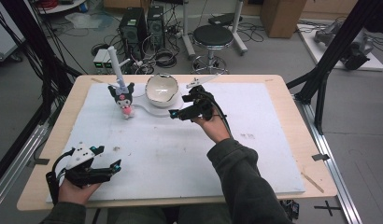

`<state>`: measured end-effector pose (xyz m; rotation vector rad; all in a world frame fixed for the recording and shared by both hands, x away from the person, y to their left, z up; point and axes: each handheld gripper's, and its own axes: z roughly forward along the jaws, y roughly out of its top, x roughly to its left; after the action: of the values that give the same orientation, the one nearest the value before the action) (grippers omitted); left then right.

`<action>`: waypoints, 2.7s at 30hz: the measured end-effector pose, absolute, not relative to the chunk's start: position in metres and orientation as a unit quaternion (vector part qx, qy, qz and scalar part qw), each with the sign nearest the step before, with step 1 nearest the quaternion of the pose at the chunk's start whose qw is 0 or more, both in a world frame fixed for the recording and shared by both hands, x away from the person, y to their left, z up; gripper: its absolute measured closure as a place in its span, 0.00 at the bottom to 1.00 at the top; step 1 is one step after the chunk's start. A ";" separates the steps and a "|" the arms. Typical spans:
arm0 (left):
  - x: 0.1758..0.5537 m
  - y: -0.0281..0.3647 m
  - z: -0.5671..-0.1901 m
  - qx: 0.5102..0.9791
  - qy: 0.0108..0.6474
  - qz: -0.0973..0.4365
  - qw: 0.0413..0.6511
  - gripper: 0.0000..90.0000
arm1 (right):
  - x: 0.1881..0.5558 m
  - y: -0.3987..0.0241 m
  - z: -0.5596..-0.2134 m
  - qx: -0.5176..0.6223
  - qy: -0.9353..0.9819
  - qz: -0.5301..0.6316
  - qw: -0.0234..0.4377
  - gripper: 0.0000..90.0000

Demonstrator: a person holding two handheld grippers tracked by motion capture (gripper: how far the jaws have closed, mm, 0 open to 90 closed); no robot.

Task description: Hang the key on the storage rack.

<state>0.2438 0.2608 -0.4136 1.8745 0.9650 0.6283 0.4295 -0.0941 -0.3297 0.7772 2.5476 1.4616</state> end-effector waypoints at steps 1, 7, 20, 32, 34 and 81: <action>0.244 0.260 -0.414 0.759 0.391 0.253 0.454 0.22 | 0.429 -0.095 -0.330 0.254 0.838 0.480 0.052 0.13; 0.244 0.261 -0.414 0.760 0.391 0.254 0.453 0.22 | 0.427 -0.100 -0.334 0.260 0.839 0.476 0.051 0.13; 0.244 0.260 -0.414 0.761 0.390 0.254 0.452 0.22 | 0.421 -0.112 -0.337 0.260 0.839 0.474 0.059 0.13; 0.244 0.259 -0.414 0.760 0.391 0.255 0.453 0.22 | 0.417 -0.123 -0.339 0.269 0.837 0.472 0.061 0.13; 0.244 0.259 -0.414 0.760 0.390 0.255 0.453 0.22 | 0.417 -0.124 -0.339 0.266 0.838 0.472 0.064 0.13; 0.245 0.257 -0.414 0.763 0.388 0.253 0.450 0.22 | 0.394 -0.171 -0.354 0.289 0.834 0.462 0.085 0.13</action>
<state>0.2448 0.2573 -0.4139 1.8875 0.9598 0.6263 0.3941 -0.1713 -0.3543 0.8621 2.4880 1.3773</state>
